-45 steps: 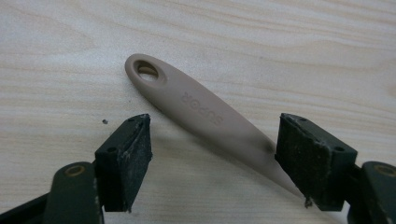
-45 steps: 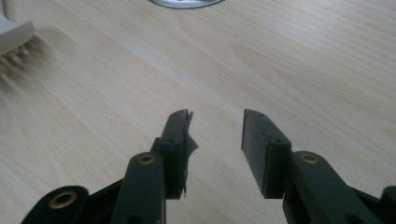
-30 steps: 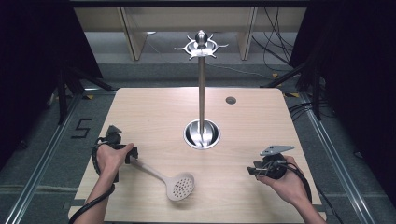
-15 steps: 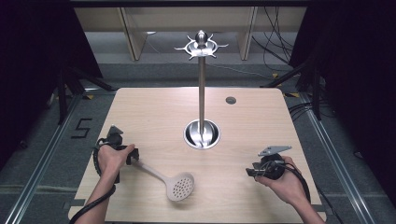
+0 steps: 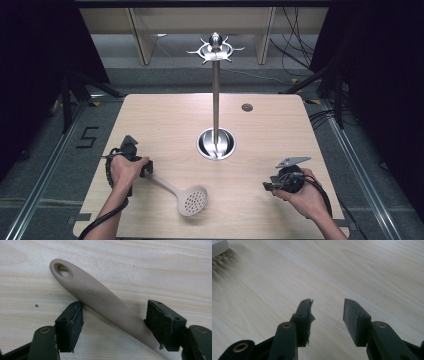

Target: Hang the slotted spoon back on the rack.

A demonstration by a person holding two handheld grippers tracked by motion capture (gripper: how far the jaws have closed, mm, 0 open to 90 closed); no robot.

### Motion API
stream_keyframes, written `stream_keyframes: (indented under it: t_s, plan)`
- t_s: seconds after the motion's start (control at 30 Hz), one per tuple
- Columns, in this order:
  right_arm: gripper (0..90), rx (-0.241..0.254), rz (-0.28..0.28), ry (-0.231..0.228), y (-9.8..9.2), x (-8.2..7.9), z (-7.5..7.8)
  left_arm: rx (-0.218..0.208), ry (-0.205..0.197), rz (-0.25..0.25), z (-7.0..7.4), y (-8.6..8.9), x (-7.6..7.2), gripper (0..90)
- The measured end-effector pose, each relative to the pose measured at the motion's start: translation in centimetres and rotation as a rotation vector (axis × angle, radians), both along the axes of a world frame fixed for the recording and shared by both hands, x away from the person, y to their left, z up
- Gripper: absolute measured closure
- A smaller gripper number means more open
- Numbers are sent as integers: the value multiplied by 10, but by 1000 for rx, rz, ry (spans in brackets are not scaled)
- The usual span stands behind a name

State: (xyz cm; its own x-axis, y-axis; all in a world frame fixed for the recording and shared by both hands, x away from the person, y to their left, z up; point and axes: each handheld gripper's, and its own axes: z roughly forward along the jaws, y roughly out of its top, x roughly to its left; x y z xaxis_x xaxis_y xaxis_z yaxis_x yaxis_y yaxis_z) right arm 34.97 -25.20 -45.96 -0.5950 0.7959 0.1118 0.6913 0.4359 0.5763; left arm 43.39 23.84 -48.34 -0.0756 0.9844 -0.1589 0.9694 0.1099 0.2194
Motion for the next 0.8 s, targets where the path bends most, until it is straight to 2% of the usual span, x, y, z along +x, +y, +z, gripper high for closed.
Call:
stream_keyframes:
  t_s: [0.07, 0.13, 0.17, 0.2, 0.23, 0.27, 0.3, 0.37, 0.4, 0.43, 0.47, 0.5, 0.53, 0.6, 0.7, 0.8]
  plan:
    - [584, 0, 5, -2, 0, 0, 0, 14, 9, -14, 1, 0, 3, 329]
    - [583, 3, 8, -1, -1, 0, -1, 6, 11, -46, 1, 0, 6, 376]
    - [583, 4, 8, -1, -1, 0, -1, 6, 11, -46, 1, 0, 6, 388]
    - [583, 4, 8, -1, -1, 0, -1, 24, 26, -62, 2, 0, 7, 388]
    - [582, 28, -6, 2, 1, 0, -1, 24, 28, -76, 3, -1, 9, 403]
    - [581, 22, -6, 5, 1, 0, -1, 28, 24, -105, 3, -1, 11, 429]
    - [581, 22, -6, 5, 1, 0, -1, 28, 24, -105, 3, -1, 11, 446]
    - [581, 23, -4, 6, 1, 0, -1, 51, 25, -151, 3, -2, 13, 469]
    - [581, 23, -3, 6, 1, 0, -1, 61, 14, -184, 3, -4, 14, 486]
    - [581, 22, -5, 5, 2, 0, -2, 63, -4, -191, 2, -5, 15, 512]
    - [580, 24, -4, 6, 2, 0, -2, 93, -4, -240, 2, -10, 17, 564]
    - [580, 24, -4, 6, 2, 0, -2, 93, -4, -240, 2, -10, 17, 582]
    - [580, 27, -3, 8, 1, 0, -1, 110, -10, -274, 2, -12, 18, 582]
    - [580, 27, -4, 7, 1, 0, -2, 127, -12, -309, 3, -14, 19, 615]
    - [580, 27, -4, 8, 1, 0, -2, 156, -26, -348, 3, -18, 20, 649]
    - [579, 15, 0, 17, 1, 0, -1, 153, -37, -329, 2, -22, 19, 669]
